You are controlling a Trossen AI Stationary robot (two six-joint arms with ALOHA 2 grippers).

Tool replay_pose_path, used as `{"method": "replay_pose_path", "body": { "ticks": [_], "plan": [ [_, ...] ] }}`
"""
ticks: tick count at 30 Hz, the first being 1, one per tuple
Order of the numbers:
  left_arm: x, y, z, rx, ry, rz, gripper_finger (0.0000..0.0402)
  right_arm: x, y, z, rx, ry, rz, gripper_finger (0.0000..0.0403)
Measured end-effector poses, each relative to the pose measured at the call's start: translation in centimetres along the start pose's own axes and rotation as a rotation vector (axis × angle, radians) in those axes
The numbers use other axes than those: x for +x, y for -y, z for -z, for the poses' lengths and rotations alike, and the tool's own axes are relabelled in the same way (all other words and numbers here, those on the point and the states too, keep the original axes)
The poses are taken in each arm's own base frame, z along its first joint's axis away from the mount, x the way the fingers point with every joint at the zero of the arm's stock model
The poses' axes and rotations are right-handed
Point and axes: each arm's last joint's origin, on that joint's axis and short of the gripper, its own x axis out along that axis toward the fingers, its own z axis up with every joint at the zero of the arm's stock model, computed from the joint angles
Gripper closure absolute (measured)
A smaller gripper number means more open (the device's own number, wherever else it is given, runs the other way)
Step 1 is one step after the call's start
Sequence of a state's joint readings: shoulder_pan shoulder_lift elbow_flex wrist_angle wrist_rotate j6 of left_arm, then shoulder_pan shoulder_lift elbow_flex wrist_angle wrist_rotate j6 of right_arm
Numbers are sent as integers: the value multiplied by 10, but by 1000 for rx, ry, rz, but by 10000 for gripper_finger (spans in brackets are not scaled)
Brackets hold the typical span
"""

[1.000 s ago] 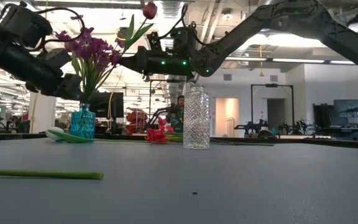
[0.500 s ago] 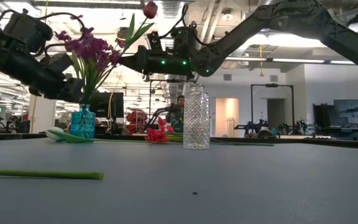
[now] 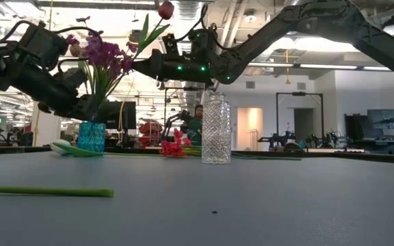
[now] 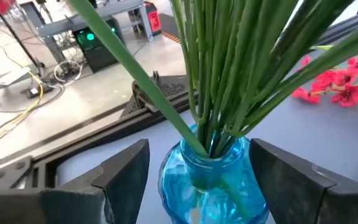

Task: Sort flowers into vase by color
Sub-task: Put the dark red tulip into the blue vase

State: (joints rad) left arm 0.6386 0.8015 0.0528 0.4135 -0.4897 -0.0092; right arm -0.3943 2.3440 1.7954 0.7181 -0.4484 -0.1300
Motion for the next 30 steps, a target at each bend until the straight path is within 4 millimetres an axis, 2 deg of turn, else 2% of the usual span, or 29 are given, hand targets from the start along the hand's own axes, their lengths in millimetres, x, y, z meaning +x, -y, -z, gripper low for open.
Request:
{"method": "replay_pose_path", "body": {
  "ticks": [4,7,16,30],
  "plan": [
    [3,2,-1,-4,20,24,139,0,0,0,0,-2,0,383],
    [4,3,0,9,9,27,159,0,0,0,0,-3,0,383],
    [6,4,2,6,-6,29,297,-2,3,1,3,-8,-20,383],
    [6,4,0,49,6,64,299,-7,12,8,26,-63,-8,383]
  ]
}}
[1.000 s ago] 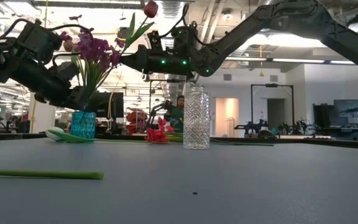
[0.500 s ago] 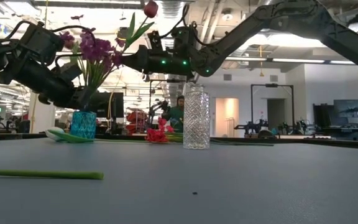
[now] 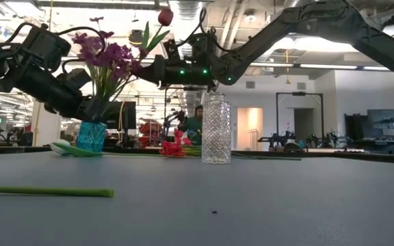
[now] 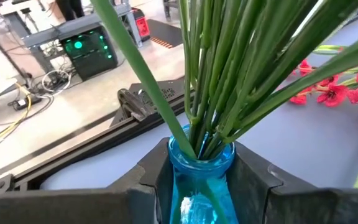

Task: Sort flowers into vase by color
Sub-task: Put the dark red tulip into the blue vase

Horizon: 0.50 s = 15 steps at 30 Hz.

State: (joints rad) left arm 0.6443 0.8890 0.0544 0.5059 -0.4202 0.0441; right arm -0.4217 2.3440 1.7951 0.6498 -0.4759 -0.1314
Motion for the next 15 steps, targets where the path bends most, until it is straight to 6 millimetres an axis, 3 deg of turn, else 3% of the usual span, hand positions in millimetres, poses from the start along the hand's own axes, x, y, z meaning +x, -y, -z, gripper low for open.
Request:
{"method": "replay_pose_path", "body": {
  "ticks": [15],
  "plan": [
    [1,-6,8,-69,33,218,300,1,-3,2,37,-13,-58,383]
  ]
}}
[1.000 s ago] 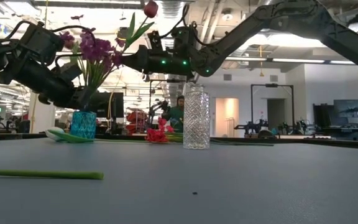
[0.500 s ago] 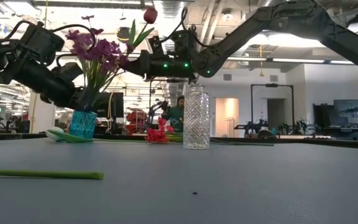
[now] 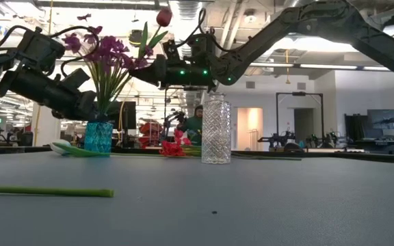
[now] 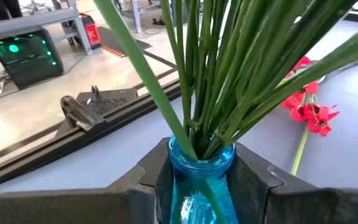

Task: Sort flowers into vase by color
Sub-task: Put the dark red tulip into the blue vase

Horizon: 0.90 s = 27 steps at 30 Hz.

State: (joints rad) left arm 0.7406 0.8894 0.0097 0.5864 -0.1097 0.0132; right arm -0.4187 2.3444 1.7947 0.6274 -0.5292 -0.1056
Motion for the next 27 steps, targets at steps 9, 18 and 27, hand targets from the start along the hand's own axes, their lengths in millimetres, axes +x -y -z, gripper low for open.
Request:
{"method": "replay_pose_path", "body": {
  "ticks": [9,18,27],
  "plan": [
    [0,-3,1,8,-4,40,300,1,-2,2,19,-18,-10,383],
    [0,-1,-3,38,41,133,300,11,-21,2,19,-37,-48,383],
    [0,0,-13,48,118,164,300,11,-22,7,28,-81,-46,383]
  ]
}}
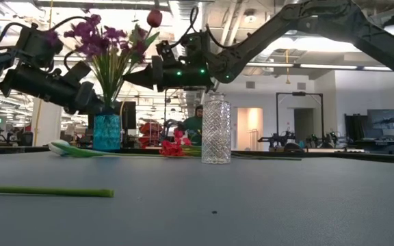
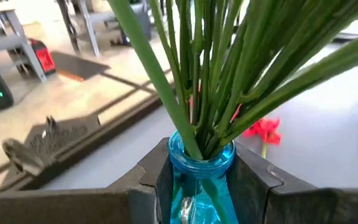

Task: Sort flowers into vase by color
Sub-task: Put the dark red tulip into the blue vase

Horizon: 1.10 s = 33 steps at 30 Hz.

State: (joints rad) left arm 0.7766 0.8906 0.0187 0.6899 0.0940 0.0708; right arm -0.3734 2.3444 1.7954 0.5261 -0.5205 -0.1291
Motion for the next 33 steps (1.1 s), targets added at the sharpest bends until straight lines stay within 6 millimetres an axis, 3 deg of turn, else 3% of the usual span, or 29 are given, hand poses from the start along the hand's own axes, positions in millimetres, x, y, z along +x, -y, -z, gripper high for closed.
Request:
{"method": "replay_pose_path", "body": {
  "ticks": [18,33],
  "plan": [
    [2,2,-18,-39,122,100,300,5,-8,0,-58,-30,70,383],
    [10,5,-31,-3,71,147,300,5,-8,4,-15,-79,61,385]
  ]
}}
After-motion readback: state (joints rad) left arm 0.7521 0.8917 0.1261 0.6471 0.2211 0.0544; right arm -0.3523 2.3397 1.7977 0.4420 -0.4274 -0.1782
